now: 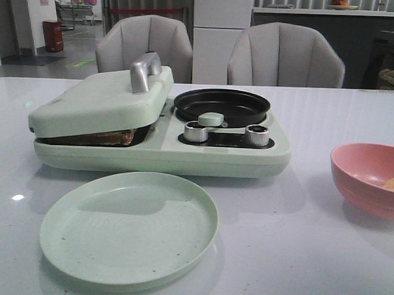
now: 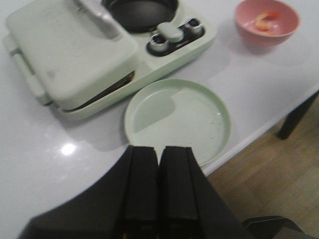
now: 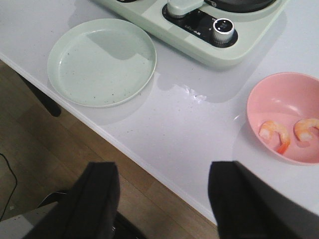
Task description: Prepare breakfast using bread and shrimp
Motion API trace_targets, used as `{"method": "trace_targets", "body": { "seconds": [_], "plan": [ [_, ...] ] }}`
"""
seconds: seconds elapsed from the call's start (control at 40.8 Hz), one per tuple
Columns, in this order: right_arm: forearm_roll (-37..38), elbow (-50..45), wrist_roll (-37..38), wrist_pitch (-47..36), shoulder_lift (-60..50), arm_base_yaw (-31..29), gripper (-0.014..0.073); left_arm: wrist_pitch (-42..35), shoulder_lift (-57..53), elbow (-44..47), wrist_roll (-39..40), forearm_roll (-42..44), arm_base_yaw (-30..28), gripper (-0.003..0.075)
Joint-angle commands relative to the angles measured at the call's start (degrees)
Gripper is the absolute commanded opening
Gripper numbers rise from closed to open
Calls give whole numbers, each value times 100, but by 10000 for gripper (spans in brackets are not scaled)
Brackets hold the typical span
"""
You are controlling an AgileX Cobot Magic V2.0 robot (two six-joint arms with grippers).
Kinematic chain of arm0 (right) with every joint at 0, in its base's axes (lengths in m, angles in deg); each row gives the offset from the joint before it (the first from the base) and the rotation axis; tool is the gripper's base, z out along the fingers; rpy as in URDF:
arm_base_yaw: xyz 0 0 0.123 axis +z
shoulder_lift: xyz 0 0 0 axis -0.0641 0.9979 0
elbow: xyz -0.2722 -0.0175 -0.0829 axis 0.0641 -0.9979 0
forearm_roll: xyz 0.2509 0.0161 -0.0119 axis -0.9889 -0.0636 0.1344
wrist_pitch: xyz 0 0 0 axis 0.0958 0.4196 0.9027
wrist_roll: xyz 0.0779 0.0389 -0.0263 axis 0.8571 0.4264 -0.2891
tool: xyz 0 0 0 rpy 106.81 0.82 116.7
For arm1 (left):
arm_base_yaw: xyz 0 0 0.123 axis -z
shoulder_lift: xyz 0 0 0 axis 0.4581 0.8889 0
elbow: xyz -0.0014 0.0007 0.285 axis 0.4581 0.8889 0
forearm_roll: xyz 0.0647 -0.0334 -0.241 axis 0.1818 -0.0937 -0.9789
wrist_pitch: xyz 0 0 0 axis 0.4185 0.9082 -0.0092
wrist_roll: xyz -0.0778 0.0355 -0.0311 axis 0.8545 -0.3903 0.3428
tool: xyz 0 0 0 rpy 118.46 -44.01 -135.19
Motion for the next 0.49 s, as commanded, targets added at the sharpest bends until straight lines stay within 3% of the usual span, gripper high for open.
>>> {"method": "trace_targets", "body": {
  "seconds": [0.0, 0.466],
  "plan": [
    [49, 156, -8, -373, -10, -8, 495, -480, -179, -22, 525, 500, 179, 102],
    [-95, 156, -8, -1001, -10, -8, 495, -542, -1252, 815, 524, 368, 169, 102]
  ]
}}
